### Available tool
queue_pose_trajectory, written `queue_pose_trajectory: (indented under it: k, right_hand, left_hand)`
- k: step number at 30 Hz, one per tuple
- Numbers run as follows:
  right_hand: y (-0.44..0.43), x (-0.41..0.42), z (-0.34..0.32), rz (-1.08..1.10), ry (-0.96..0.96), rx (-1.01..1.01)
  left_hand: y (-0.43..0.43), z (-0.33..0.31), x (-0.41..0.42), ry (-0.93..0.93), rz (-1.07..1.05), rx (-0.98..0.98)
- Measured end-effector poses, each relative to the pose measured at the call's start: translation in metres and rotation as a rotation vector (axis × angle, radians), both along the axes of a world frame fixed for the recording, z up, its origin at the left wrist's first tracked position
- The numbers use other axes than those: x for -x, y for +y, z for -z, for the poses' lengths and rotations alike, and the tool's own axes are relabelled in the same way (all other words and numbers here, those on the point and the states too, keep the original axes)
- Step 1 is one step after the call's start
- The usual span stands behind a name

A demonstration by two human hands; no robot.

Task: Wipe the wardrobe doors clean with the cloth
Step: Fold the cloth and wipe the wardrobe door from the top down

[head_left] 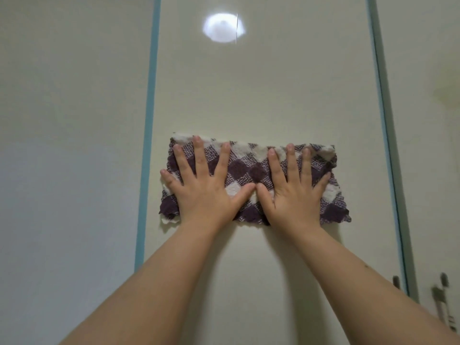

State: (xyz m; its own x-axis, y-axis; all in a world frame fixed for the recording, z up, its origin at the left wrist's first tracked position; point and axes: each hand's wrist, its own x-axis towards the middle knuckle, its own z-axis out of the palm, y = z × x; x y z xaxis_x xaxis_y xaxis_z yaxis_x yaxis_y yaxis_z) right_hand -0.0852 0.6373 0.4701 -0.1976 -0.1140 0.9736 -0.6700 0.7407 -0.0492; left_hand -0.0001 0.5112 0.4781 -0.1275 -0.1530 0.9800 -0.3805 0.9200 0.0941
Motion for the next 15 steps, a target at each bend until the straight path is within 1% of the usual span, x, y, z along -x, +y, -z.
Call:
queue_pose_trajectory:
  k: [4,8,12,15]
  right_hand:
    - [0.0,-0.007,0.029,-0.024,-0.008,0.021]
    - [-0.001,-0.009,0.041,-0.02,0.0,0.041]
    - [0.002,-0.005,0.031,0.003,0.021,-0.002]
    - [0.012,0.006,0.005,0.026,0.022,-0.019]
  left_hand:
    - [0.001,0.024,-0.003,-0.032,-0.028,0.012]
    - [0.003,0.035,-0.005,-0.03,-0.04,0.022]
    - [0.005,0.023,-0.002,0.009,-0.014,-0.023]
    - [0.01,-0.003,0.009,0.04,-0.028,-0.052]
